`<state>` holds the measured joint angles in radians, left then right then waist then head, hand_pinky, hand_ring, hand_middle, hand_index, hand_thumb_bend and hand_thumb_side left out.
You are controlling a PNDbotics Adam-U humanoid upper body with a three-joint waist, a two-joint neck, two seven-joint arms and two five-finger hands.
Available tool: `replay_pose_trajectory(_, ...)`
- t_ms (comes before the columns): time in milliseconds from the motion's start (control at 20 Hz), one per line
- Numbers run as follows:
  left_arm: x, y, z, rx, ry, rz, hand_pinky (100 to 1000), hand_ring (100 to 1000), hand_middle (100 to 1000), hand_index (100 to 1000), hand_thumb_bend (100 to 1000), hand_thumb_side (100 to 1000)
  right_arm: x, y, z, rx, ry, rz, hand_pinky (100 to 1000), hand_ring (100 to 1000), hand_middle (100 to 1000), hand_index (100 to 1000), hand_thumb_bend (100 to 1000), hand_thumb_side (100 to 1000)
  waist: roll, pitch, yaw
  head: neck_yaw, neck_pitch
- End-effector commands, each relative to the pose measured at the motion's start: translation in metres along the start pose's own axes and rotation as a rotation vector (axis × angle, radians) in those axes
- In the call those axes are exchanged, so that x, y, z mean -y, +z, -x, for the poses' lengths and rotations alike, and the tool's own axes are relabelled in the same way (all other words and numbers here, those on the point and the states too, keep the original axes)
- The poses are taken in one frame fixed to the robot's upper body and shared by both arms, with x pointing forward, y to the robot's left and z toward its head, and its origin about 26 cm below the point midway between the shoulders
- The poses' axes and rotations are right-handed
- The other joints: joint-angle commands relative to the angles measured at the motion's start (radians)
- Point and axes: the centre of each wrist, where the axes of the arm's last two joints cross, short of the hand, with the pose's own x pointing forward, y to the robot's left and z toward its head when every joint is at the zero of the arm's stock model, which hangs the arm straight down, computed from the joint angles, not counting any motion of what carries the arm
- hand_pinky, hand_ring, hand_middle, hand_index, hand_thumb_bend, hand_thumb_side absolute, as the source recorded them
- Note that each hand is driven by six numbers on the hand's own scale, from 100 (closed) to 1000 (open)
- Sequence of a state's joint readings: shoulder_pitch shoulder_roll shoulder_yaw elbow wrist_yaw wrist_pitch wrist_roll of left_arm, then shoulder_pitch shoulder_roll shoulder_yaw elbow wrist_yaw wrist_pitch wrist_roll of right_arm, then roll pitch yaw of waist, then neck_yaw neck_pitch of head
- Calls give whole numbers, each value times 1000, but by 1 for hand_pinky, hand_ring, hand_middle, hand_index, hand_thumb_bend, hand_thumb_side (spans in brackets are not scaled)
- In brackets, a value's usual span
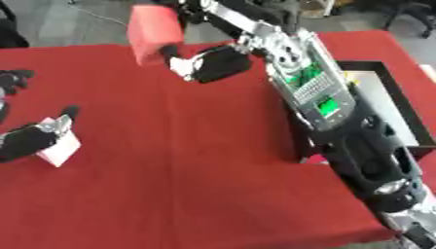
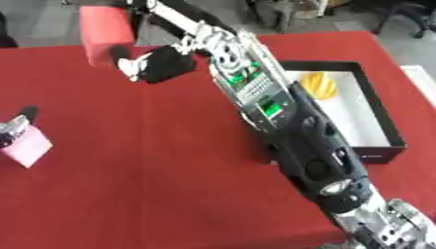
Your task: Pick up the objects with one hand, pass them to the other hand, and then place them into the box on the other side of the table.
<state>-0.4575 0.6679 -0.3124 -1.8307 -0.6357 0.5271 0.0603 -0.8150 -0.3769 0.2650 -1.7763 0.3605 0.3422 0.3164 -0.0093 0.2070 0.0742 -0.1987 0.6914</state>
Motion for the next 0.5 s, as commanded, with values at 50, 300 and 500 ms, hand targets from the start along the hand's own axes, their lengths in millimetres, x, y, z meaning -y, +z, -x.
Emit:
replay_pose_trajectory(50,-23,-1,8,-10,4,-91,729,703,677,850,332,589,37,21,15,-82,40,127,922,1000,552,668,100,244,1,-16,-2,-14,-14)
replay_pose_trajectory(300,-30,0,15,-36,14,-149,731,703,681,849,336,585,60,50,59,-297,106,218,917,1000,556,674,100,222,1,-13,-8,-40,-26)
replay_pose_trajectory(500,-36,-1,17,-45,15,-200,730,703,683,851,345,583,72,73,92,-454,153,274,910,1000,553,671,100,133,3,-11,-10,-67,-34)
